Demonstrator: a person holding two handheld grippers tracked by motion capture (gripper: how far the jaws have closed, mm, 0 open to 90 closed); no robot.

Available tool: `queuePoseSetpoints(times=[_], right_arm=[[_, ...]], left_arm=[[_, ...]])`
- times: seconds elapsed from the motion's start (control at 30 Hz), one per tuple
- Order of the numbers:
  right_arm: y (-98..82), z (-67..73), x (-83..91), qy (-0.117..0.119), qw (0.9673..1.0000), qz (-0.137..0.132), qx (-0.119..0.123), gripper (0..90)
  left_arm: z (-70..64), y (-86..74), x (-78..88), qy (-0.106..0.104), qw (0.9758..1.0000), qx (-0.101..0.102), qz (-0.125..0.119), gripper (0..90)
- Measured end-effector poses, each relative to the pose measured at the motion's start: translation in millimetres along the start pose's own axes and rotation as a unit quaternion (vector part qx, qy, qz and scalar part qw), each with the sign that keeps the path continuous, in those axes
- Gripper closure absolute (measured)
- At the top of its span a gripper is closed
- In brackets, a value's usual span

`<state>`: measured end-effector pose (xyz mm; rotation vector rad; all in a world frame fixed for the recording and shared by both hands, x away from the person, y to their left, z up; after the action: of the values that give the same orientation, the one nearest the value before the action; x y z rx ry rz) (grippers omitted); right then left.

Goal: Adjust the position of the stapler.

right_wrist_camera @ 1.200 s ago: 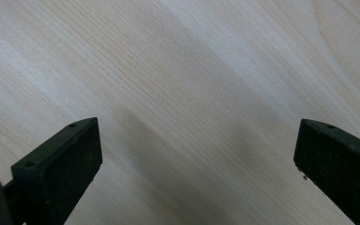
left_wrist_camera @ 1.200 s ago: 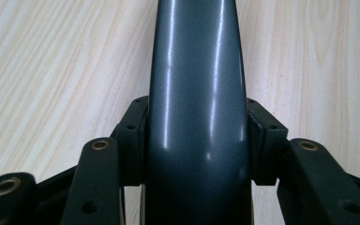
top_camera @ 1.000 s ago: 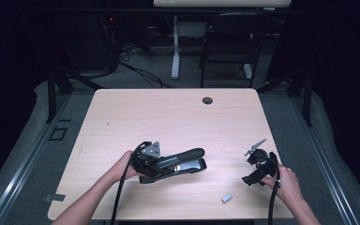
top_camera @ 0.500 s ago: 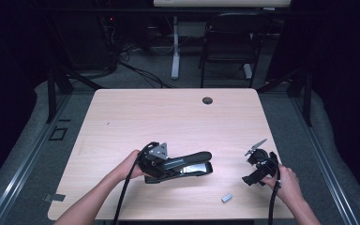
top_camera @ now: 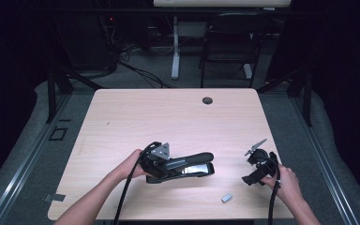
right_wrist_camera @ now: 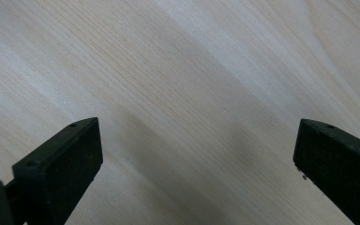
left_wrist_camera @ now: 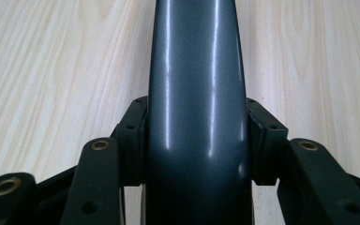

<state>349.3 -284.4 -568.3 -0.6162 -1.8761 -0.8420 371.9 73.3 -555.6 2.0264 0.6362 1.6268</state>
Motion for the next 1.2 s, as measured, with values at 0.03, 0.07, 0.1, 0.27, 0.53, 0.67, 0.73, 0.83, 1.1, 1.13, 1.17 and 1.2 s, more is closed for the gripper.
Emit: queuePoseSetpoints(times=[0.03, 0.07, 0.1, 0.27, 0.53, 0.67, 0.73, 0.83, 1.1, 1.13, 1.17, 1.2], right_arm=[[0.0, 0.2, 0.4, 0.001, 1.0, 0.0, 0.001, 1.0], [0.0, 0.2, 0.7, 0.0, 1.0, -0.001, 0.002, 1.0], [0.0, 0.2, 0.8, -0.001, 1.0, -0.002, 0.002, 1.0], [-0.7, 0.4, 0.2, 0.005, 1.0, -0.003, -0.002, 1.0], [0.8, 2.2, 0.6, 0.004, 1.0, -0.004, 0.002, 1.0], [0.0, 1.8, 1.3, 0.004, 1.0, -0.003, 0.004, 1.1], [-0.3, 1.4, 1.5, 0.002, 1.0, -0.003, 0.006, 1.2], [-1.1, 3.2, 2.4, 0.002, 1.0, -0.009, 0.003, 1.2], [0.0, 4.6, 3.8, 0.003, 0.9999, -0.01, 0.008, 1.3], [0.4, 4.2, 4.4, -0.003, 0.9999, -0.008, 0.014, 1.3], [0.8, 4.6, 4.5, -0.001, 0.9998, -0.01, 0.015, 1.3], [1.4, 5.5, 4.8, 0.004, 0.9998, -0.013, 0.011, 1.3]], left_arm=[[0.1, 0.8, -0.4, -0.001, 1.0, -0.002, 0.003, 50.8], [0.2, 1.4, -0.6, -0.002, 1.0, -0.004, 0.005, 50.8], [0.3, 1.6, -1.0, -0.003, 1.0, -0.005, 0.004, 50.8], [0.7, 2.0, -1.1, -0.006, 1.0, -0.007, 0.004, 50.8], [-0.1, 2.2, -2.1, 0.0, 1.0, -0.004, 0.001, 50.7], [-1.6, 3.3, -3.4, 0.007, 0.9999, 0.006, 0.003, 49.8], [-1.8, 3.8, -5.4, 0.018, 0.9998, 0.009, 0.002, 48.1], [-3.5, 6.2, -7.1, 0.024, 0.9996, 0.012, 0.009, 49.2], [-0.4, 5.4, -6.0, 0.007, 0.9999, -0.005, 0.009, 50.7], [0.0, 5.7, -6.0, 0.006, 0.9999, -0.009, 0.011, 50.7], [1.2, 6.1, -6.6, 0.004, 0.9999, -0.013, 0.009, 50.7], [2.5, 7.0, -6.1, -0.003, 0.9998, -0.014, 0.014, 50.8]])
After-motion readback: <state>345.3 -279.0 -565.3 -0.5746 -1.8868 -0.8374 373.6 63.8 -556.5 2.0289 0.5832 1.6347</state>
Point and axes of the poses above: each handheld gripper's, and its own axes: x roughly backward along the jaws, y roughly out of its top, z roughly to its left, the point moved 3 cm from there along -x, roughly forward along the jaws, and after that the axes turned 14 degrees about -y, right-handed, at the moved point
